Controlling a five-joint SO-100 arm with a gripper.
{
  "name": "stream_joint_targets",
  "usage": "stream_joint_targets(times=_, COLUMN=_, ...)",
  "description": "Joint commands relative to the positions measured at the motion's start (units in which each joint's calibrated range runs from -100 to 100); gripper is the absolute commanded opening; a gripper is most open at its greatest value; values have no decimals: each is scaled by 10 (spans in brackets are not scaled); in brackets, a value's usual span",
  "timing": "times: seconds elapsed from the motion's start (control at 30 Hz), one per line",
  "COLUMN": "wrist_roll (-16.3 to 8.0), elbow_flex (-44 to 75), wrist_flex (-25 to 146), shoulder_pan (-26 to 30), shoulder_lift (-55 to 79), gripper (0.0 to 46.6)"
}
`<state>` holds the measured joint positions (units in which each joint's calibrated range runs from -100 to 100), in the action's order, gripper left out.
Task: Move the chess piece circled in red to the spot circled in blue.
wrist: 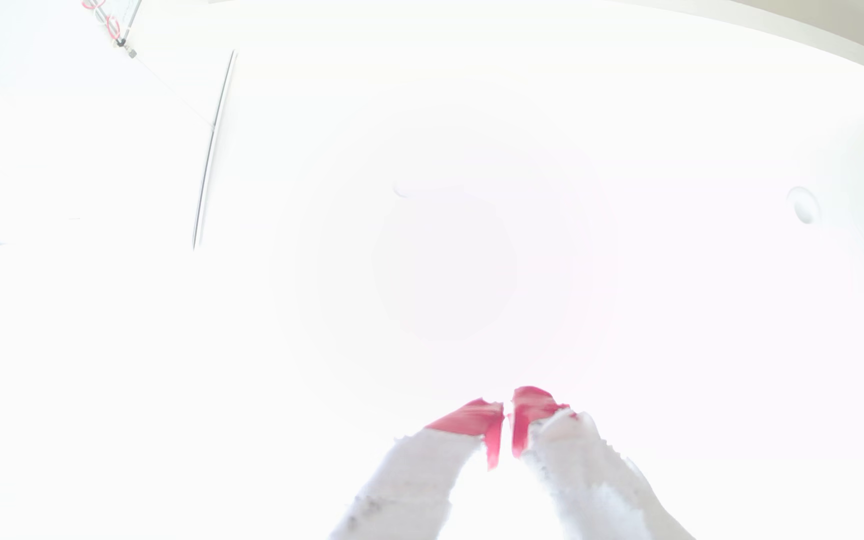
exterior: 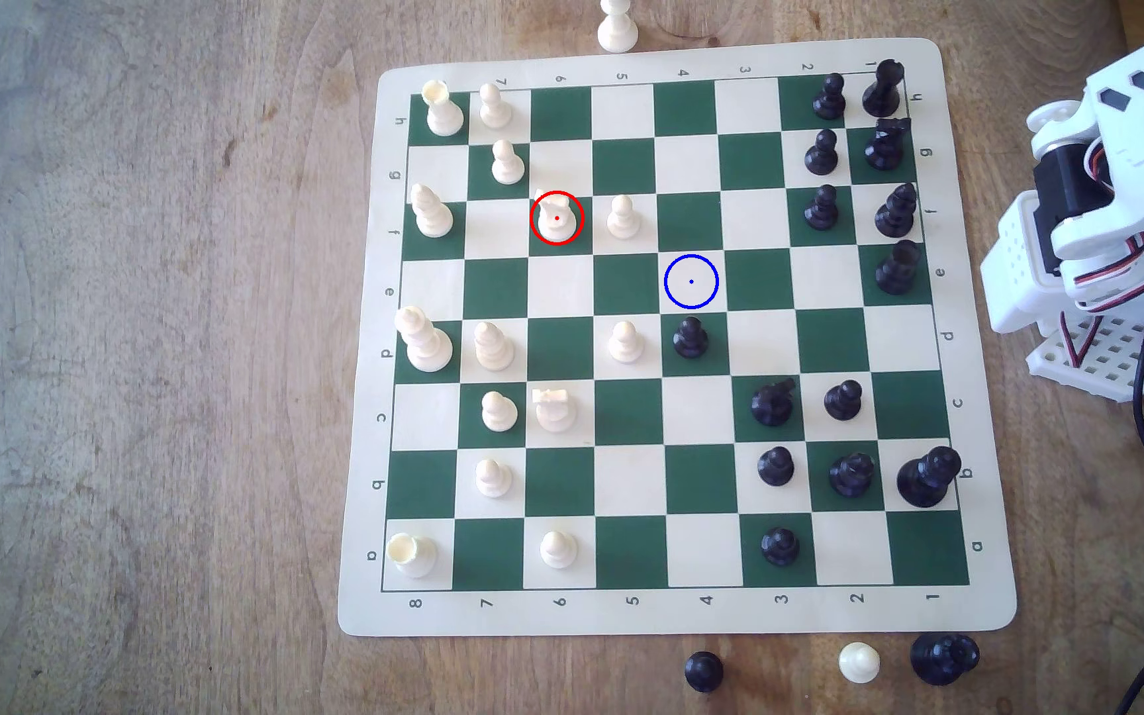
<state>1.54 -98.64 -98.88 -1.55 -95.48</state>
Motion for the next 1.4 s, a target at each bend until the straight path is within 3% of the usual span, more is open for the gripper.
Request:
stream_joint_targets(times=0.0, wrist_roll=2, elbow_flex=-13, wrist_flex=32, shoulder_pan=-1, shoulder_lift=-4, gripper=7)
stream_joint_targets(times=0.33, wrist_roll=2, elbow_flex=-1, wrist_flex=226, shoulder_pan=1, shoulder_lift=-4, gripper=7)
stream_joint_targets(times=0.7, wrist_roll=-1, elbow_flex=142, wrist_flex=833, shoulder_pan=-14, shoulder_lift=-4, gripper=7)
stream_joint_targets(times=1.07, wrist_roll=-3, elbow_flex=288, wrist_flex=1126, shoulder_pan=8, shoulder_lift=97, gripper=7)
stream_joint_targets(times=1.1, wrist_roll=-3, elbow_flex=339, wrist_flex=1221, shoulder_pan=17, shoulder_lift=130, gripper=7)
stream_joint_targets(times=1.13, wrist_roll=-6, elbow_flex=365, wrist_flex=1265, shoulder_pan=18, shoulder_lift=151, gripper=7)
stream_joint_targets(times=1.17, wrist_roll=-28, elbow_flex=380, wrist_flex=1283, shoulder_pan=17, shoulder_lift=165, gripper=7)
stream_joint_targets(times=1.2, wrist_roll=-74, elbow_flex=385, wrist_flex=1280, shoulder_pan=17, shoulder_lift=174, gripper=7)
stream_joint_targets(times=1.23, wrist_roll=-90, elbow_flex=392, wrist_flex=1271, shoulder_pan=15, shoulder_lift=185, gripper=7)
stream_joint_targets(times=1.3, wrist_roll=-85, elbow_flex=406, wrist_flex=1271, shoulder_pan=18, shoulder_lift=209, gripper=10)
stream_joint_targets(times=1.37, wrist_roll=-52, elbow_flex=434, wrist_flex=1305, shoulder_pan=21, shoulder_lift=237, gripper=3)
